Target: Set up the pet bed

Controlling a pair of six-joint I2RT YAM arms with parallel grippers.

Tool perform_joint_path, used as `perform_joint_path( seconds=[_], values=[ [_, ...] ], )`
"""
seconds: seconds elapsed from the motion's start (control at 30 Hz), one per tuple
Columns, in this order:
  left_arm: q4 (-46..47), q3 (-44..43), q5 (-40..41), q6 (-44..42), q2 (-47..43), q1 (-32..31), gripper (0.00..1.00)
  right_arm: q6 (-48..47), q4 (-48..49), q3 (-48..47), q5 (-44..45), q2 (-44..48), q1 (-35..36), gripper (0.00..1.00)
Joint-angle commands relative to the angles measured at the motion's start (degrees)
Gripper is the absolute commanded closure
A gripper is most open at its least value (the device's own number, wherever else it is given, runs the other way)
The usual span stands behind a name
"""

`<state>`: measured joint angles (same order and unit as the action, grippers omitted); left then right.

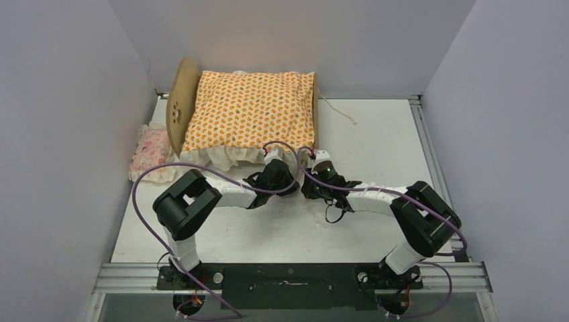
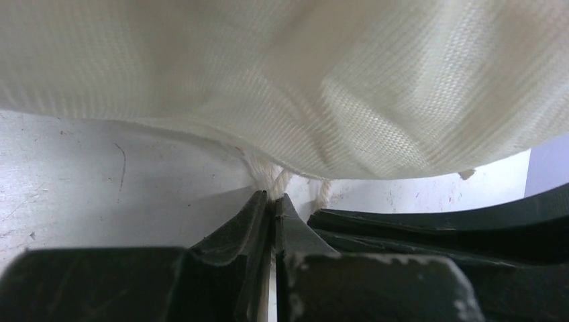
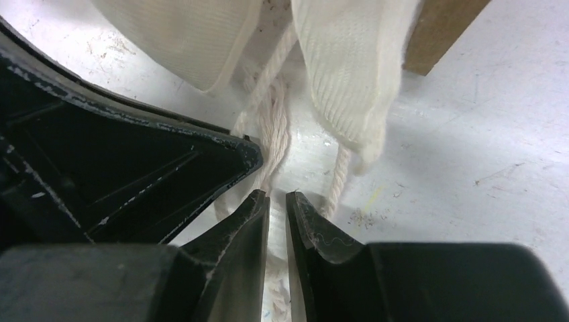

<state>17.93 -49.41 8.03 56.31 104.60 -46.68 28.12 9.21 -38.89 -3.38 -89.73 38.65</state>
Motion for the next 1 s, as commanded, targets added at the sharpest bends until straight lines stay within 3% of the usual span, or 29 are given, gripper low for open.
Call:
perform_joint_path(
  seconds=[0.0,0.47,0.77,0.97],
  values=[
    [-1.11,-0.6,-0.99,-0.4,-2.0,0.52,1.0,2.0,6.73,-1.73,0.81,-1.58,-0.25,0.82],
    [-2.93,-0.07,0.06,8.08,-0.91,0.72,1.0,0.71,16.95,2.79,-0.66,-3.57,-0.16,0.68],
    [-7.28,-0.22,2.5,11.47,-0.78,0.75,1.0,-3.69,16.28,1.66,0.11,-7.69,0.86,0.64],
    [-9.42,-0.7,3.41,11.97,-0.68,0.77,1.0,-6.85,9.59,-1.09,8.33,-10.46,4.2,0.63]
  ],
)
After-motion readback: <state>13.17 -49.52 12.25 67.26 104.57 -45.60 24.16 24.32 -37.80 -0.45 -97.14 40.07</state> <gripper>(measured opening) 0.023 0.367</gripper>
